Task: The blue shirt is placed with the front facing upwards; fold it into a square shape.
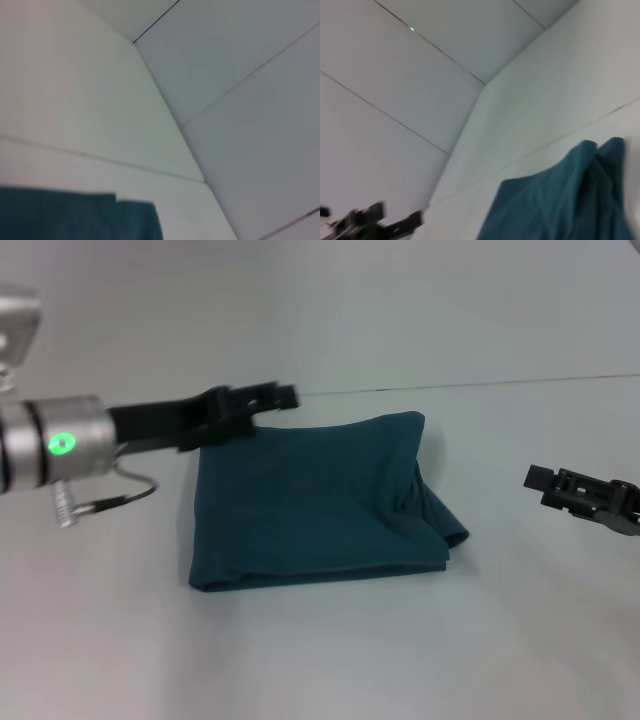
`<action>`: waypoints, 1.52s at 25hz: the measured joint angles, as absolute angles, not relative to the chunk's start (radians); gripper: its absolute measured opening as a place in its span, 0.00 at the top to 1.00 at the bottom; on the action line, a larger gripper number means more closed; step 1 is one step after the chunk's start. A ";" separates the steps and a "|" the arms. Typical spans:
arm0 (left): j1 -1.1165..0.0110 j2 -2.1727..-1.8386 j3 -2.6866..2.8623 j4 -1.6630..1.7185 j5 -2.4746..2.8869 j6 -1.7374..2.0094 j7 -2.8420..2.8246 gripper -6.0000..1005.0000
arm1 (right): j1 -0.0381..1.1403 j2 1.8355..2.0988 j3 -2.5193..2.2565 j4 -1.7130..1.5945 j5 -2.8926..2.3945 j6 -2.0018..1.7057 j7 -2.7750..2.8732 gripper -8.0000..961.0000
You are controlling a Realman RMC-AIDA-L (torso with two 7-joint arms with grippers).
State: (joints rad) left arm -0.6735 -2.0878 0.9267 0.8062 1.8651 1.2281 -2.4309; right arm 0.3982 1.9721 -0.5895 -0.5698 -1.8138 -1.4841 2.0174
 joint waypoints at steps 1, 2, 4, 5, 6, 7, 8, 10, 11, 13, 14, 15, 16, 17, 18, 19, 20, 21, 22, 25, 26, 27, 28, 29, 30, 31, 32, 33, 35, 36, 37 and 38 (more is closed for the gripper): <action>-0.661 -2.080 0.920 0.806 1.865 1.254 -2.430 0.22 | 0.402 1.966 -0.591 -0.570 -1.825 -1.477 2.022 0.18; -0.642 -2.069 0.911 0.807 1.865 1.290 -2.427 0.19 | 0.407 1.959 -0.591 -0.570 -1.841 -1.472 2.032 0.18; -0.615 -2.056 0.890 0.811 1.865 1.349 -2.419 0.13 | 0.421 1.943 -0.592 -0.572 -1.879 -1.466 2.060 0.18; -0.597 -2.050 0.871 0.815 1.865 1.385 -2.410 0.11 | 0.433 1.933 -0.592 -0.574 -1.904 -1.464 2.083 0.18; -0.584 -2.047 0.852 0.818 1.865 1.408 -2.401 0.08 | 0.449 1.922 -0.592 -0.578 -1.928 -1.463 2.111 0.19; -0.570 -2.045 0.831 0.823 1.865 1.433 -2.390 0.05 | 0.466 1.911 -0.592 -0.579 -1.948 -1.463 2.134 0.19; -0.555 -2.045 0.809 0.828 1.865 1.453 -2.380 0.05 | 0.485 1.899 -0.592 -0.581 -1.968 -1.461 2.161 0.19; -0.532 -2.045 0.778 0.837 1.864 1.481 -2.359 0.05 | 0.531 1.881 -0.593 -0.582 -2.015 -1.446 2.211 0.19; -0.521 -2.045 0.770 0.840 1.864 1.494 -2.351 0.05 | 0.556 1.875 -0.594 -0.582 -2.044 -1.436 2.232 0.19; -0.493 -2.041 0.764 0.841 1.870 1.509 -2.339 0.05 | 0.620 1.866 -0.597 -0.583 -2.133 -1.414 2.281 0.19; -0.493 -2.041 0.764 0.841 1.870 1.509 -2.339 0.05 | 0.653 1.864 -0.599 -0.583 -2.182 -1.408 2.305 0.19; -0.486 -2.039 0.764 0.842 1.872 1.515 -2.335 0.05 | 0.685 1.863 -0.601 -0.583 -2.222 -1.408 2.326 0.19; -0.474 -2.037 0.764 0.844 1.875 1.528 -2.324 0.05 | 0.720 1.862 -0.603 -0.583 -2.266 -1.407 2.350 0.19; -0.474 -2.037 0.764 0.844 1.875 1.528 -2.324 0.06 | 0.754 1.861 -0.605 -0.583 -2.303 -1.407 2.371 0.19; -0.468 -2.036 0.763 0.845 1.875 1.532 -2.319 0.06 | 0.781 1.861 -0.606 -0.583 -2.331 -1.406 2.392 0.19; -0.463 -2.036 0.763 0.847 1.876 1.535 -2.314 0.06 | 0.812 1.861 -0.610 -0.583 -2.360 -1.402 2.419 0.19; -0.458 -2.036 0.763 0.848 1.876 1.536 -2.310 0.06 | 0.835 1.862 -0.617 -0.583 -2.388 -1.393 2.446 0.19; -0.455 -2.035 0.763 0.849 1.876 1.536 -2.307 0.06 | 0.858 1.865 -0.633 -0.584 -2.420 -1.375 2.480 0.19; -0.451 -2.035 0.763 0.850 1.875 1.536 -2.303 0.06 | 0.879 1.870 -0.656 -0.584 -2.454 -1.354 2.516 0.19; -0.444 -2.034 0.763 0.850 1.870 1.536 -2.290 0.06 | 0.922 1.893 -0.735 -0.583 -2.521 -1.270 2.608 0.19; -0.443 -2.034 0.762 0.850 1.870 1.536 -2.287 0.06 | 0.933 1.903 -0.755 -0.577 -2.528 -1.249 2.627 0.19; -0.442 -2.034 0.762 0.848 1.869 1.535 -2.284 0.06 | 0.942 1.912 -0.770 -0.571 -2.531 -1.233 2.637 0.19; -0.442 -2.035 0.757 0.846 1.869 1.532 -2.281 0.06 | 0.951 1.922 -0.782 -0.563 -2.532 -1.220 2.642 0.20; -0.442 -2.037 0.754 0.845 1.868 1.531 -2.280 0.06 | 0.959 1.930 -0.789 -0.555 -2.533 -1.210 2.644 0.20; -0.442 -2.038 0.752 0.844 1.868 1.530 -2.280 0.06 | 0.967 1.939 -0.795 -0.546 -2.535 -1.199 2.646 0.20; -0.442 -2.040 0.749 0.844 1.868 1.529 -2.279 0.06 | 0.972 1.946 -0.797 -0.539 -2.535 -1.192 2.648 0.20; -0.442 -2.041 0.748 0.844 1.867 1.530 -2.279 0.06 | 0.975 1.954 -0.798 -0.534 -2.535 -1.183 2.651 0.20; -0.443 -2.042 0.748 0.844 1.867 1.530 -2.279 0.06 | 0.977 1.961 -0.798 -0.530 -2.535 -1.174 2.655 0.20; -0.443 -2.044 0.748 0.844 1.867 1.532 -2.279 0.05 | 0.978 1.977 -0.799 -0.519 -2.538 -1.146 2.665 0.20; -0.444 -2.045 0.748 0.844 1.867 1.533 -2.279 0.05 | 0.978 1.983 -0.800 -0.510 -2.541 -1.129 2.669 0.20; -0.445 -2.046 0.748 0.843 1.867 1.533 -2.278 0.05 | 0.979 1.987 -0.800 -0.500 -2.543 -1.113 2.671 0.20; -0.445 -2.048 0.748 0.843 1.867 1.534 -2.278 0.05 | 0.979 1.992 -0.801 -0.488 -2.543 -1.094 2.673 0.20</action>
State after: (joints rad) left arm -0.4451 -2.0479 0.7481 0.8429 1.8667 1.5335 -2.2783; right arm 0.9786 1.9916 -0.8006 -0.4880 -2.5433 -1.0944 2.6726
